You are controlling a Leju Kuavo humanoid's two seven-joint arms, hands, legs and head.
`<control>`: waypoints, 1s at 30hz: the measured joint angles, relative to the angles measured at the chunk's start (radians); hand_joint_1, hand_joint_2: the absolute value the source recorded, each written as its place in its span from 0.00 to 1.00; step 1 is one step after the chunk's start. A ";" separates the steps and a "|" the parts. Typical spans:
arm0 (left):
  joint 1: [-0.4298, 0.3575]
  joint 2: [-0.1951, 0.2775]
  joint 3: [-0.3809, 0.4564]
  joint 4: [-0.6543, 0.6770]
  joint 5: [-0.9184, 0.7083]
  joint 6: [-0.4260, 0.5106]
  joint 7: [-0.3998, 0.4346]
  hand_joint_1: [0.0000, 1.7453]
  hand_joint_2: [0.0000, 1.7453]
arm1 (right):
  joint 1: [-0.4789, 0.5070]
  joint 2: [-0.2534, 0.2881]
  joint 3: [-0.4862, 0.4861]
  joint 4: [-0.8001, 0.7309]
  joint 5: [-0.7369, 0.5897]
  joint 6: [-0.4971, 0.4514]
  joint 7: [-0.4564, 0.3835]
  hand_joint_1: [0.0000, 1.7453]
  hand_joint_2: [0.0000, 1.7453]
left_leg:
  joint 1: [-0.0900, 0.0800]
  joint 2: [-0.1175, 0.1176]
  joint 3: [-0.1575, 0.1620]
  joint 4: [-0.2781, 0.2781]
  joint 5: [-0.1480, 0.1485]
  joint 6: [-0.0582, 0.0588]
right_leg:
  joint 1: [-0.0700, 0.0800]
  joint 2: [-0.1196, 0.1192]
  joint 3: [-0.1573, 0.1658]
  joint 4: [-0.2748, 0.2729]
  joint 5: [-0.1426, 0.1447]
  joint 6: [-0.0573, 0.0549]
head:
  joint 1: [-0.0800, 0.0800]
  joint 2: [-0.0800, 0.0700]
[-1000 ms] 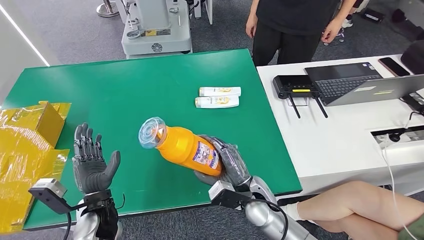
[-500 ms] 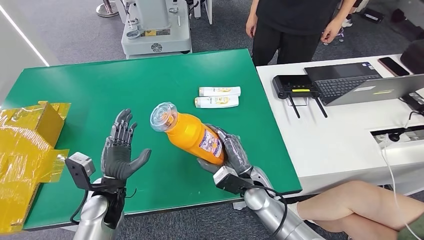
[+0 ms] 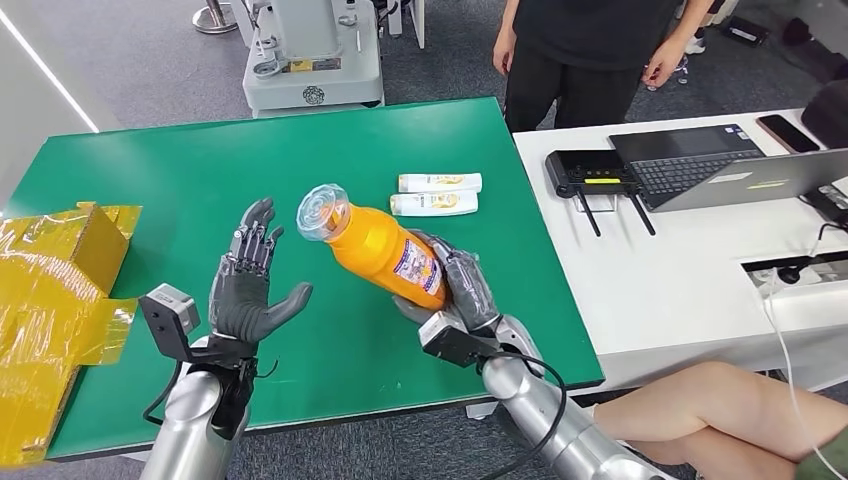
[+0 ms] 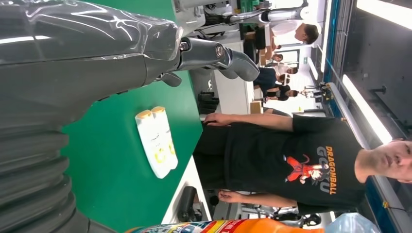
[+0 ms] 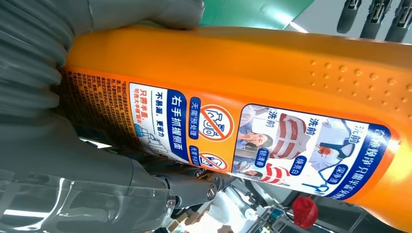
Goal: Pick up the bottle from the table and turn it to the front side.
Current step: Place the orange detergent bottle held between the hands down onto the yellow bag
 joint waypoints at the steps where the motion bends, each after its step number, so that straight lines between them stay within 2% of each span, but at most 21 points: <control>1: -0.002 -0.001 -0.002 0.000 0.000 0.001 0.000 0.00 1.00 | 0.000 0.001 0.000 0.001 0.001 0.000 -0.001 1.00 1.00 | 0.000 0.000 0.000 0.000 0.000 0.000 | 0.000 0.000 0.000 0.000 0.000 0.000 | 0.000 0.000; 16: -0.020 -0.004 -0.022 0.000 0.001 0.002 0.003 0.00 1.00 | -0.002 0.017 0.001 0.008 0.017 0.001 -0.001 1.00 1.00 | 0.000 0.000 0.000 0.000 0.000 0.000 | 0.000 0.000 0.000 0.000 0.000 0.000 | 0.000 0.000; 21: -0.035 -0.012 -0.031 0.000 0.006 0.004 0.012 0.00 1.00 | -0.031 0.031 0.004 0.021 0.019 0.019 0.009 1.00 1.00 | 0.000 0.000 0.000 0.000 0.000 0.000 | 0.000 0.000 0.000 0.000 0.000 0.000 | 0.000 0.000; 25: -0.054 -0.025 -0.043 0.002 0.024 0.021 0.018 0.00 1.00 | -0.095 0.061 0.010 0.071 0.006 0.042 0.002 1.00 1.00 | 0.000 0.001 0.000 0.000 0.000 0.000 | 0.000 0.001 0.000 0.000 0.000 0.000 | 0.000 0.000; 30: -0.071 -0.048 -0.047 0.008 0.039 0.043 0.018 0.00 1.00 | -0.172 0.126 0.019 0.143 -0.005 0.050 -0.007 1.00 1.00 | 0.000 0.001 0.000 0.000 0.000 0.000 | 0.000 0.001 0.000 0.001 0.000 0.000 | 0.000 0.000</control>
